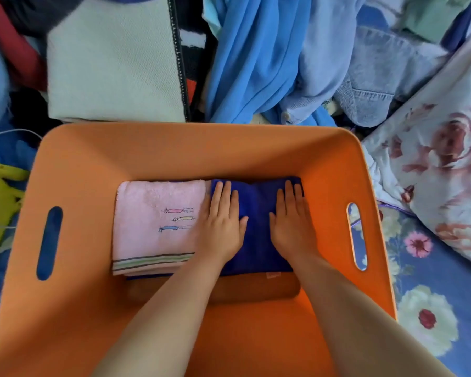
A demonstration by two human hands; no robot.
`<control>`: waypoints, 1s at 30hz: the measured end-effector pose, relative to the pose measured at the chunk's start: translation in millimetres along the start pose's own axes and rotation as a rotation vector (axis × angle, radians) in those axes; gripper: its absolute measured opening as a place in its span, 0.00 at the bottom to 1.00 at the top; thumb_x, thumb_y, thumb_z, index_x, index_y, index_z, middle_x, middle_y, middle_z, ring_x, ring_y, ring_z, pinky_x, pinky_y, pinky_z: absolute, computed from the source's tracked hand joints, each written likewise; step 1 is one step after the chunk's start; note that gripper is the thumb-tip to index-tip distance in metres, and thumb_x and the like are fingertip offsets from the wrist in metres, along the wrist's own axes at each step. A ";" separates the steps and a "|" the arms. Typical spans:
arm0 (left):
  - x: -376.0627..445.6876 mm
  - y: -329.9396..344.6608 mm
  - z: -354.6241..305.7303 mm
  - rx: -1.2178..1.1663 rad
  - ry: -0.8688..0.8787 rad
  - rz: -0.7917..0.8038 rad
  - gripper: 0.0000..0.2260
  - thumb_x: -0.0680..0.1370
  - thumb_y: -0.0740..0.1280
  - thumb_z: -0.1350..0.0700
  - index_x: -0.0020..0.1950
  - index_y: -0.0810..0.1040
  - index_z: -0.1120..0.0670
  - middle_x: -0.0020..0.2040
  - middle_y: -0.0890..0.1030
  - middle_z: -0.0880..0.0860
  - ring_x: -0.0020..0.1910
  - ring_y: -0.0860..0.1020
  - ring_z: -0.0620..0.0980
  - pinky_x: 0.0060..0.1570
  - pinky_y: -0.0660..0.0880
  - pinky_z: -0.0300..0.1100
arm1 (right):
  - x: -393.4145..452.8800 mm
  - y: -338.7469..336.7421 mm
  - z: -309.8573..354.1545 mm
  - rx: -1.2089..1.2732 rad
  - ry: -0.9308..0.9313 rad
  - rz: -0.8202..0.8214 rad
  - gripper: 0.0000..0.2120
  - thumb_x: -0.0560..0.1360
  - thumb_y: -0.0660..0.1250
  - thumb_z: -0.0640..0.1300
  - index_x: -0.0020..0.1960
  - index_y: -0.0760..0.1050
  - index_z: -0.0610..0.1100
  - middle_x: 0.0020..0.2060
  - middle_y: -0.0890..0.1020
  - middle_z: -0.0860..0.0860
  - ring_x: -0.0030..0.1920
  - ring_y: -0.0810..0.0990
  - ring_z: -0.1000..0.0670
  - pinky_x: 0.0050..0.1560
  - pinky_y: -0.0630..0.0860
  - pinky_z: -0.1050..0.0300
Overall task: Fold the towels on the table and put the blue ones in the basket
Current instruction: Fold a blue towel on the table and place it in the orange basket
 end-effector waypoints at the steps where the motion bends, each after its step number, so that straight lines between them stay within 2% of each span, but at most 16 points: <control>1: 1.7 5.3 1.3 0.019 0.010 0.018 0.26 0.68 0.74 0.55 0.60 0.75 0.68 0.62 0.74 0.67 0.62 0.72 0.67 0.57 0.71 0.61 | 2.5 2.1 0.0 0.003 0.008 0.007 0.27 0.81 0.46 0.47 0.74 0.41 0.38 0.75 0.41 0.43 0.75 0.38 0.45 0.73 0.36 0.53; 3: 4.5 21.5 4.3 0.024 0.002 0.106 0.28 0.77 0.63 0.51 0.71 0.62 0.66 0.72 0.60 0.66 0.72 0.57 0.65 0.71 0.54 0.57 | 5.3 7.4 -0.6 0.009 0.027 0.028 0.27 0.81 0.46 0.47 0.74 0.39 0.38 0.75 0.40 0.43 0.75 0.37 0.46 0.73 0.36 0.53; 5: 5.1 39.4 12.2 0.062 -0.033 0.180 0.29 0.81 0.51 0.47 0.75 0.47 0.61 0.76 0.45 0.61 0.75 0.42 0.59 0.72 0.37 0.49 | 7.3 12.1 -3.2 -0.010 0.049 0.048 0.27 0.81 0.45 0.48 0.74 0.38 0.38 0.75 0.40 0.43 0.75 0.37 0.46 0.73 0.36 0.53; 7: 4.8 47.4 14.9 0.093 -0.044 0.209 0.28 0.81 0.46 0.46 0.75 0.41 0.60 0.76 0.40 0.59 0.75 0.38 0.56 0.71 0.32 0.47 | 8.0 13.7 -3.2 -0.043 0.065 0.079 0.28 0.81 0.44 0.48 0.74 0.37 0.38 0.75 0.39 0.43 0.75 0.37 0.46 0.73 0.36 0.53; 12: 5.2 36.6 14.1 0.115 -0.055 0.313 0.29 0.81 0.47 0.46 0.75 0.40 0.59 0.76 0.39 0.58 0.75 0.38 0.54 0.73 0.36 0.48 | 4.0 4.3 1.4 -0.060 0.071 0.159 0.28 0.81 0.45 0.48 0.74 0.36 0.38 0.75 0.39 0.43 0.75 0.37 0.46 0.74 0.37 0.53; 15: 7.1 9.8 8.5 0.105 -0.039 0.314 0.27 0.81 0.51 0.49 0.75 0.47 0.59 0.77 0.47 0.57 0.76 0.44 0.54 0.74 0.46 0.50 | -8.5 -6.7 7.3 -0.036 0.082 0.187 0.29 0.80 0.48 0.47 0.74 0.39 0.40 0.75 0.41 0.43 0.75 0.39 0.44 0.74 0.39 0.51; 18: 8.1 -37.0 3.3 0.128 -0.009 0.212 0.23 0.80 0.55 0.54 0.73 0.57 0.58 0.75 0.56 0.57 0.75 0.53 0.54 0.71 0.54 0.50 | -20.6 -37.5 25.9 0.008 0.012 0.091 0.28 0.78 0.53 0.43 0.75 0.46 0.41 0.75 0.48 0.43 0.75 0.44 0.44 0.74 0.40 0.48; 22: 1.3 -108.7 4.6 0.188 -0.052 0.123 0.15 0.77 0.58 0.59 0.63 0.69 0.58 0.67 0.68 0.56 0.66 0.65 0.56 0.61 0.65 0.49 | -42.3 -103.9 57.4 0.069 -0.183 -0.055 0.23 0.76 0.54 0.37 0.71 0.60 0.39 0.74 0.58 0.43 0.74 0.51 0.44 0.74 0.43 0.50; 27: -19.0 -197.9 -14.5 0.299 -0.081 0.098 0.12 0.76 0.58 0.60 0.58 0.72 0.59 0.60 0.73 0.57 0.61 0.70 0.57 0.56 0.66 0.48 | -90.3 -201.4 73.1 0.052 -0.299 -0.209 0.18 0.74 0.56 0.34 0.62 0.70 0.38 0.68 0.67 0.43 0.71 0.59 0.45 0.72 0.52 0.52; 30: -41.8 -254.9 -37.6 0.322 -0.069 0.033 0.12 0.76 0.58 0.61 0.58 0.73 0.59 0.58 0.74 0.57 0.59 0.71 0.57 0.56 0.66 0.48 | -132.2 -258.9 76.5 0.047 -0.341 -0.287 0.17 0.72 0.57 0.31 0.59 0.73 0.36 0.67 0.69 0.44 0.69 0.63 0.45 0.67 0.58 0.53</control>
Point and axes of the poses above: each hand's wrist, its own x-axis towards the middle knuckle, its own y-axis out of the palm, z = x × y, the point moved 10 cm from there along x, towards the middle knuckle
